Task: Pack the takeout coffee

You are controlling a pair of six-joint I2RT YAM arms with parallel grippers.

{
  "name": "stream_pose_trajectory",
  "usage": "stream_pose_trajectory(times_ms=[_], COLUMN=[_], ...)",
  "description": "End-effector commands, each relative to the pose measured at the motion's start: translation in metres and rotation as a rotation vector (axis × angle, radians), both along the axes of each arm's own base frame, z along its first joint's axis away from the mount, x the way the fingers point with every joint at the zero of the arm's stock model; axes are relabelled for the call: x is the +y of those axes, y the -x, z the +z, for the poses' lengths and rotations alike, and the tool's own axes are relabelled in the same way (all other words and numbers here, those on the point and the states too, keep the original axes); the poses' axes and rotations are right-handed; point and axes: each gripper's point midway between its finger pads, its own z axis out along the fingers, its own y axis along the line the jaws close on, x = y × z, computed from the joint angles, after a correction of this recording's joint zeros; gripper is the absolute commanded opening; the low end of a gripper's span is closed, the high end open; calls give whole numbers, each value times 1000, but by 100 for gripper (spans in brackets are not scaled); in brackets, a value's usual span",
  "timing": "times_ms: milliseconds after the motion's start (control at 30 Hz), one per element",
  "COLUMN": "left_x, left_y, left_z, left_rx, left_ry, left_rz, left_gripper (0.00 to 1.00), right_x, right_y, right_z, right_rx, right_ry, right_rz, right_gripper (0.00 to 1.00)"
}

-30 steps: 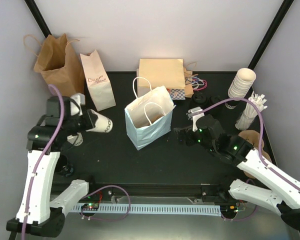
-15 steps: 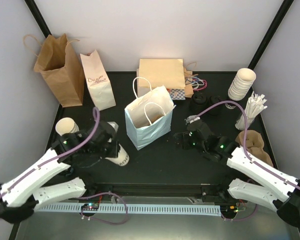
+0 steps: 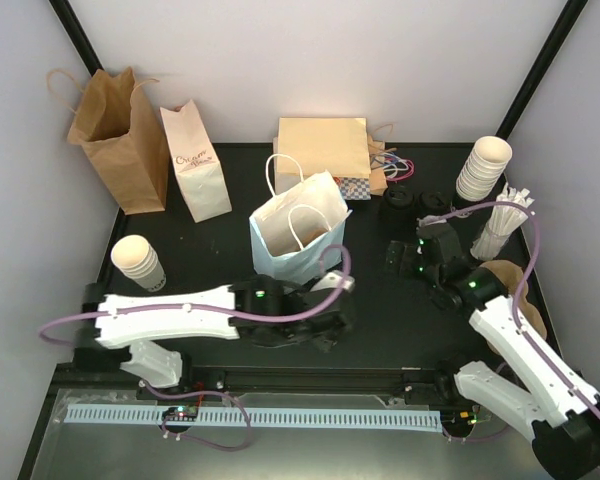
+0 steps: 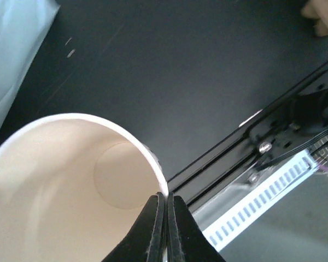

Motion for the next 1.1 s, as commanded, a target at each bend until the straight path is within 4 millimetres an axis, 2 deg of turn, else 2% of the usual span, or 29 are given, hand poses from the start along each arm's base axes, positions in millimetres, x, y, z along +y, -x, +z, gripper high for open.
stream_pose_trajectory(times_ms=[0,67,133,267,400,667,800,967,1000,1067], left_x=[-74,-86,-96,-106,-110,-111,-115,-116,-116,-114], left_y=[-19,-33,-48,-71,-85,-100,-103,-105,-105,-106], left_z=[36,42,39,10,-18,-74,-84,-92,-94,-94], left_rx=[-191,-269,-335,-317,-325,-293,-252,-244,-241,-233], left_ry=[71,2,-66,-128,-179,-284,-219,-224,-230,-239], left_rz=[-145,-147,-161,-204,-243,-271,-271,-264,-261,-250], left_gripper=[2,2,2,2,2,2,1,3,5,18], right_x=[-25,-43,-62,-89,-108,-107,-104,-104,-103,-102], right_y=[1,5,10,23,37,38,38,38,38,37], right_z=[35,47,57,80,93,77,77,80,80,80], right_rx=[-100,-121,-141,-216,-279,-223,-241,-252,-255,-258], right_ry=[30,66,103,117,110,121,101,96,94,89], right_rz=[-93,-174,-264,-382,-472,-471,-453,-451,-447,-443], right_gripper=[100,100,100,100,100,100,100,100,100,100])
